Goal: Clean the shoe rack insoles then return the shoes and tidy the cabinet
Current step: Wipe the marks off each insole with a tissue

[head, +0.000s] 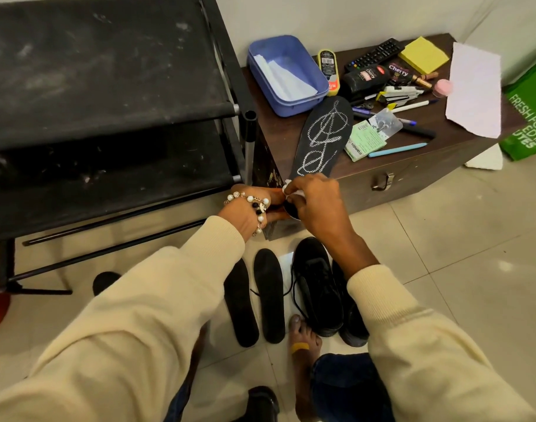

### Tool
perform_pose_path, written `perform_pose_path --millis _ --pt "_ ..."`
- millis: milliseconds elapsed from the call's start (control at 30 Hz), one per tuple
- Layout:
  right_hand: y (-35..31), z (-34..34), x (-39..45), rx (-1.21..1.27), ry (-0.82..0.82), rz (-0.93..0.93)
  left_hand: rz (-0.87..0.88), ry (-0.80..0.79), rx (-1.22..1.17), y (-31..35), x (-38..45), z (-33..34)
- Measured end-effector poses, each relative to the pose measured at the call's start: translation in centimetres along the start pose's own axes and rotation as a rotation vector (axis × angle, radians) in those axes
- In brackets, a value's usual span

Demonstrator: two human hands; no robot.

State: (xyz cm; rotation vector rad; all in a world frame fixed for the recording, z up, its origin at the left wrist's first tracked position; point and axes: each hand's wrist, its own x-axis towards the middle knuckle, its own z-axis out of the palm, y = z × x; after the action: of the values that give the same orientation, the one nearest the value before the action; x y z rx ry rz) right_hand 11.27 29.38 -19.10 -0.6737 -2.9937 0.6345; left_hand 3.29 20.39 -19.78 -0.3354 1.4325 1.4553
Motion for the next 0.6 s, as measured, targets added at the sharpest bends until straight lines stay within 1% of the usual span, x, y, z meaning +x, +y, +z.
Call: perform_pose_path --millis 100,200,300,367,433,500,600 --pt "-0.2 -0.2 -0.9 0.117 -0.047 -0.003 0.015 0.05 0.026 0.0 0.0 0.1" --pt "-0.2 -0.2 -1.7 0.121 -0.113 -0.018 0.01 0.061 0.045 0.0 0.4 -0.2" --pt "-0.2 -0.2 -1.3 0.188 -0.017 -0.029 0.016 0.041 0.023 -0.1 0.2 -0.2" --pt "-0.4 -0.2 -0.7 0.223 0.056 -0.008 0.023 0.043 0.066 -0.2 0.2 -0.1" --pt "-0.6 -0.1 -0.4 0.243 0.081 0.009 0.026 0.044 0.082 -0.2 0.4 -0.1" --pt "-0.4 -0.1 -0.6 0.234 0.018 -0.012 0.024 0.059 0.08 -0.2 0.7 -0.4" --pt "0.9 -0.8 -0.9 0.18 -0.147 -0.003 -0.023 0.071 0.009 0.0 0.7 -0.2"
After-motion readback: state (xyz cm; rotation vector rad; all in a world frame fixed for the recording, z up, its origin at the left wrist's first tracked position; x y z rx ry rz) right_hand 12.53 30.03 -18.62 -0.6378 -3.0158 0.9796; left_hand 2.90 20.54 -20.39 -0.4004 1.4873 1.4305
